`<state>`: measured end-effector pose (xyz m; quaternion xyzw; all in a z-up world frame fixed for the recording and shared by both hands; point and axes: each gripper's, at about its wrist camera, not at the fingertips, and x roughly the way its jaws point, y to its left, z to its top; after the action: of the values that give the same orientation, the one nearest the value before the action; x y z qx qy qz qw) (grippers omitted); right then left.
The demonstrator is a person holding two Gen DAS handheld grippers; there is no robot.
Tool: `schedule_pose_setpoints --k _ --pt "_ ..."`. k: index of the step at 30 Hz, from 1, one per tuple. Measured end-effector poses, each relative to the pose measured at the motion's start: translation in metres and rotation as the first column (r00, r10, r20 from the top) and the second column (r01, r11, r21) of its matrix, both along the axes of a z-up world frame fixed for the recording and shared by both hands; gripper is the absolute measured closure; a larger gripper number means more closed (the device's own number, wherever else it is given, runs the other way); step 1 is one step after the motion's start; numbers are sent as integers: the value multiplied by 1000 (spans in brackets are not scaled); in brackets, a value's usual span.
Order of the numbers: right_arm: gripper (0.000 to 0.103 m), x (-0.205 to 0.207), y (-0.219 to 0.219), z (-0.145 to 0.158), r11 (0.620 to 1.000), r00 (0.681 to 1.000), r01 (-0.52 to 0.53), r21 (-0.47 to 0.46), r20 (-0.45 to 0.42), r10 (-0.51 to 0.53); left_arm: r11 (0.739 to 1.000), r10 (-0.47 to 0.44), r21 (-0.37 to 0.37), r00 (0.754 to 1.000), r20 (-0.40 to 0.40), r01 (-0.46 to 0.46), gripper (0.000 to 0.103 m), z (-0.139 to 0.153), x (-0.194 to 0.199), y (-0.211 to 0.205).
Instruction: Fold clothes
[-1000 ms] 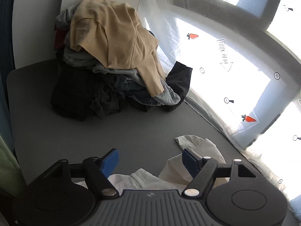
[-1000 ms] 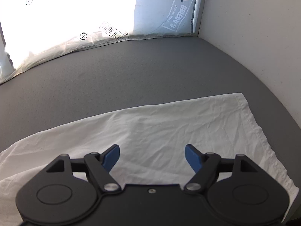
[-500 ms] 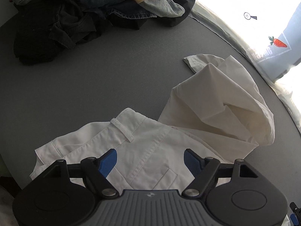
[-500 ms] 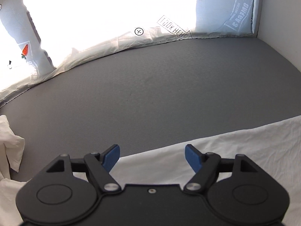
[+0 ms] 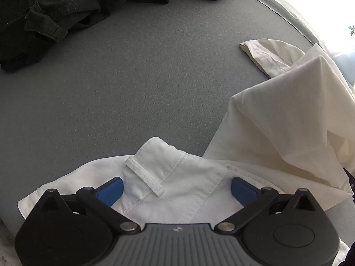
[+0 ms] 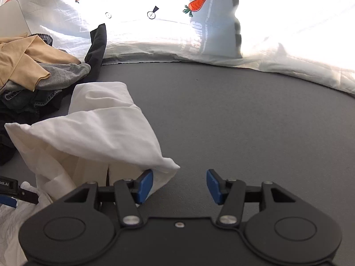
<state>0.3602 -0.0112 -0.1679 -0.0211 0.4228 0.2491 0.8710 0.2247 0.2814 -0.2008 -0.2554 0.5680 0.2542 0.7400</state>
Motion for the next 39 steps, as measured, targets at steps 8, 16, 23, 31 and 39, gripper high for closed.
schedule_pose_setpoints --k 8,16,23,31,39 --pt "90 21 32 -15 996 997 -76 -46 19 77 1000 7 -3 1000 17 -7 0 2 -6 -2" --pt "95 31 -28 84 977 851 193 -95 511 -118 997 47 58 995 93 -53 0 34 -6 9" --pt "95 37 -141 196 844 545 533 63 737 -399 993 12 117 984 180 -33 0 62 8 12" --pt "91 32 -250 189 544 444 836 -69 667 -598 997 -30 81 986 165 17 0 51 5 -7" --pt "60 -24 -287 48 438 480 870 -226 192 -856 996 -86 39 990 112 82 1 34 6 -21"
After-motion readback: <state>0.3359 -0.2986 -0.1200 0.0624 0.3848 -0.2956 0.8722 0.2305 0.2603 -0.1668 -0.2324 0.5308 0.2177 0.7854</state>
